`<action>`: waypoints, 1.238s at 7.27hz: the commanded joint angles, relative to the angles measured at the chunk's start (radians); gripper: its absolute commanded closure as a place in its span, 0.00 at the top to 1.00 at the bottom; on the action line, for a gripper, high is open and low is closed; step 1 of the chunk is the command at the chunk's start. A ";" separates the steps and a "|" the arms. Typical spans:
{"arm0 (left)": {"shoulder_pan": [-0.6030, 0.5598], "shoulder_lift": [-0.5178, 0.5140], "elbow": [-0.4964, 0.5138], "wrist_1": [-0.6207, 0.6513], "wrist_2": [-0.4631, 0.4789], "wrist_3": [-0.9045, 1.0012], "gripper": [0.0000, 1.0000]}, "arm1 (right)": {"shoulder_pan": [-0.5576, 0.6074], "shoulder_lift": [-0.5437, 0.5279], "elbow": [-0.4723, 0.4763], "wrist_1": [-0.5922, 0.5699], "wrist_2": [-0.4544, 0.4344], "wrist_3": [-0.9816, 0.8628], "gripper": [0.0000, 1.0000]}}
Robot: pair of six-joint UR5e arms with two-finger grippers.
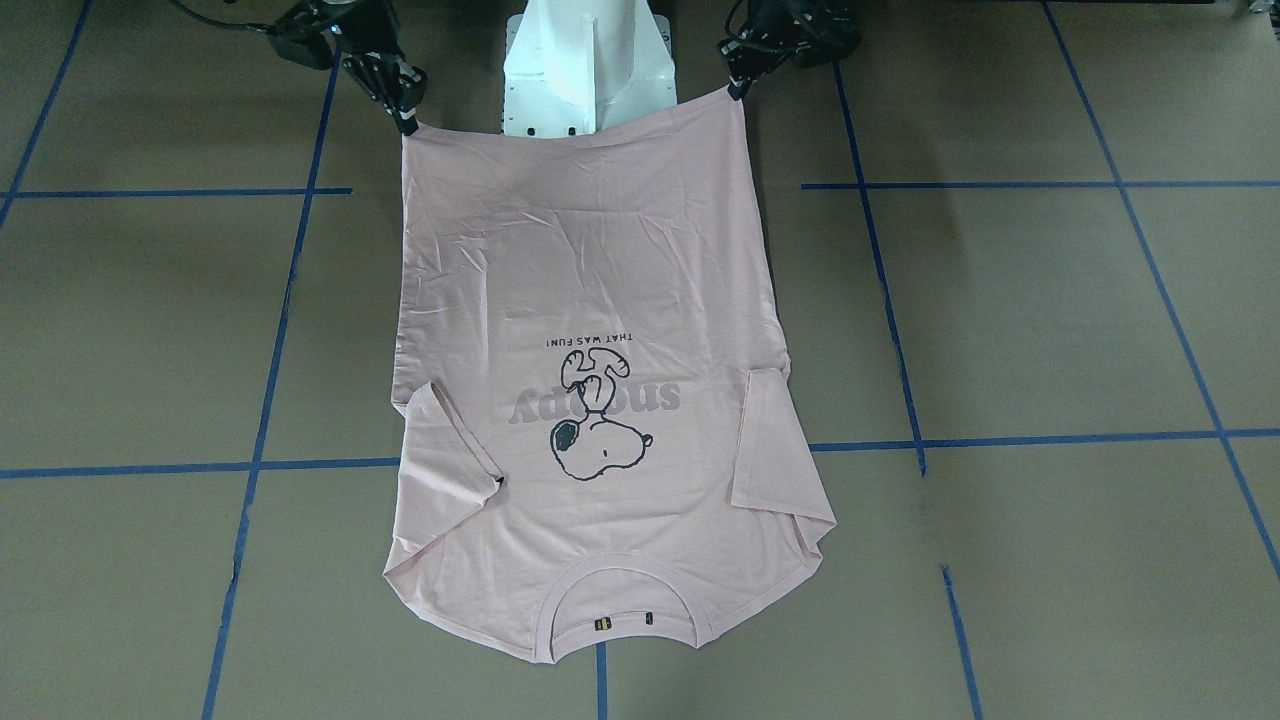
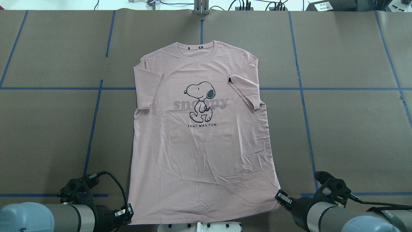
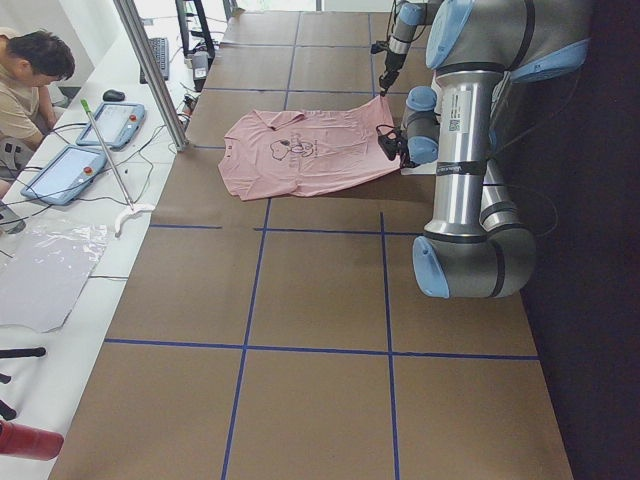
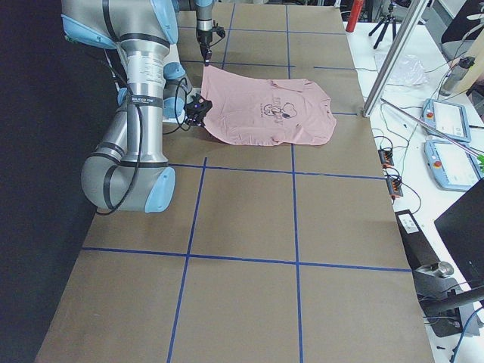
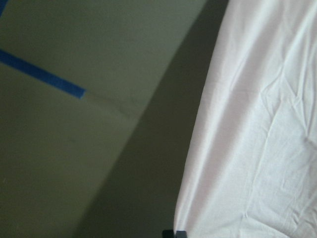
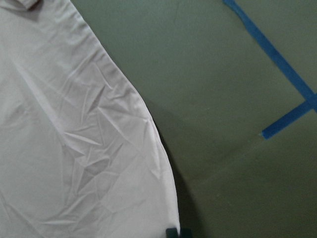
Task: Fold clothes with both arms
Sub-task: 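Lift the hem with both grippers and fold it over toward the collar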
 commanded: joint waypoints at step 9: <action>-0.687 -0.417 0.626 -0.086 -0.075 0.562 0.00 | 0.769 0.832 -0.959 -0.085 0.357 -0.743 0.00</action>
